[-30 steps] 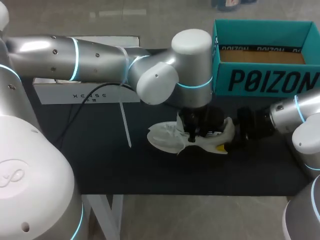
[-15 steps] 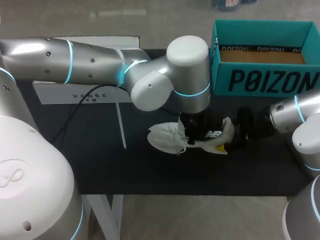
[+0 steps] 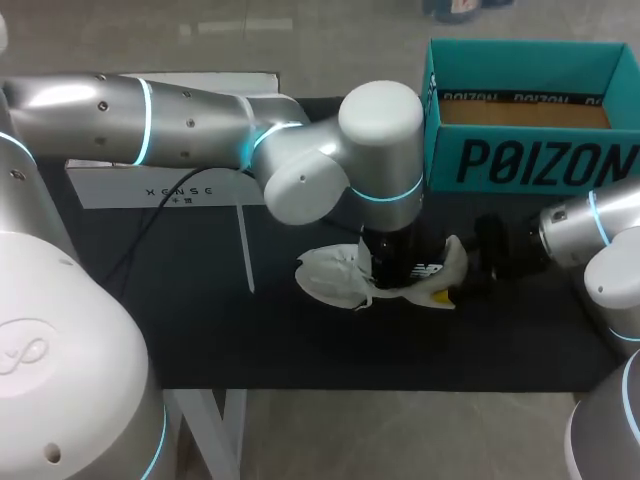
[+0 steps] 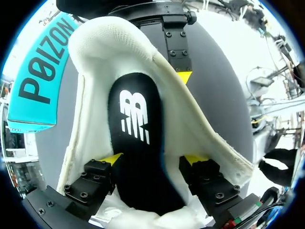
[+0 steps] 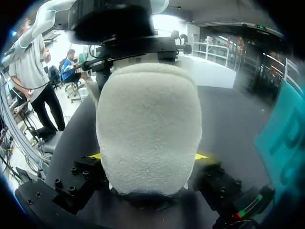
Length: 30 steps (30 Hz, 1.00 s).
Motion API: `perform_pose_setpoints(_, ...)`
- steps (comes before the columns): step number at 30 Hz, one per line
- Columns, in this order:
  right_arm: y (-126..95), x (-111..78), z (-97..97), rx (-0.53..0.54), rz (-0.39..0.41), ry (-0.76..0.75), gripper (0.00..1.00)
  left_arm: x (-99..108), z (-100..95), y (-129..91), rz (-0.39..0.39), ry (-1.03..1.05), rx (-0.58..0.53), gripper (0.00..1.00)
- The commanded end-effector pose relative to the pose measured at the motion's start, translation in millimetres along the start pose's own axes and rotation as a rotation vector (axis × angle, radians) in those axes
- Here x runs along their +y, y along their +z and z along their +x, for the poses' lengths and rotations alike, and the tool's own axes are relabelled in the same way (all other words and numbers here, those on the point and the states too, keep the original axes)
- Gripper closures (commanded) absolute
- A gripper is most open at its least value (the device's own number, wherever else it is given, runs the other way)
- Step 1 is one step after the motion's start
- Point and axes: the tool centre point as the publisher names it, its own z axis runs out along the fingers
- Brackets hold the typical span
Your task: Take the shoe out of the shoebox, open the shoe tongue, remove and reinsert the insole, then place the shoe into the shoebox
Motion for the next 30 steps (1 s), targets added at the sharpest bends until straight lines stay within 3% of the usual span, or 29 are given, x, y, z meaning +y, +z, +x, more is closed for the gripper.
perform_pose_setpoints(1, 0.5, -2.9, -0.4, -0.001, 0.003, 0.002, 1.00, -0.2, 7.9, 35.7, -0.006, 0.003, -0.011, 0.51)
perform_pose_setpoints(4, 0.5, -2.9, -0.4, -0.001, 0.003, 0.002, 1.00, -0.4, 9.9, 38.5, -0.006, 0.005, -0.004, 0.64)
perform_pose_setpoints(6, 0.5, -2.9, -0.4, -0.001, 0.003, 0.002, 1.00, 0.0, 11.7, 40.2, -0.008, 0.008, 0.006, 0.95)
perform_pose_setpoints(7, 0.5, -2.9, -0.4, -0.001, 0.003, 0.002, 1.00, 0.1, 12.8, 40.7, -0.009, 0.007, 0.009, 1.00)
perform_pose_setpoints(15, 0.5, -2.9, -0.4, -0.001, 0.003, 0.002, 1.00, 3.2, 20.8, 54.4, -0.022, -0.023, 0.155, 0.97)
perform_pose_setpoints(18, 0.5, -2.9, -0.4, -0.001, 0.003, 0.002, 1.00, 5.8, 21.5, 54.6, -0.036, -0.042, 0.172, 1.00)
perform_pose_setpoints(24, 0.5, -2.9, -0.4, -0.001, 0.003, 0.002, 1.00, 9.8, 18.9, 25.8, -0.054, -0.049, 0.200, 1.00)
perform_pose_setpoints(30, 0.5, -2.9, -0.4, -0.001, 0.003, 0.002, 1.00, 18.5, 15.6, -0.1, -0.017, -0.099, 0.182, 1.00)
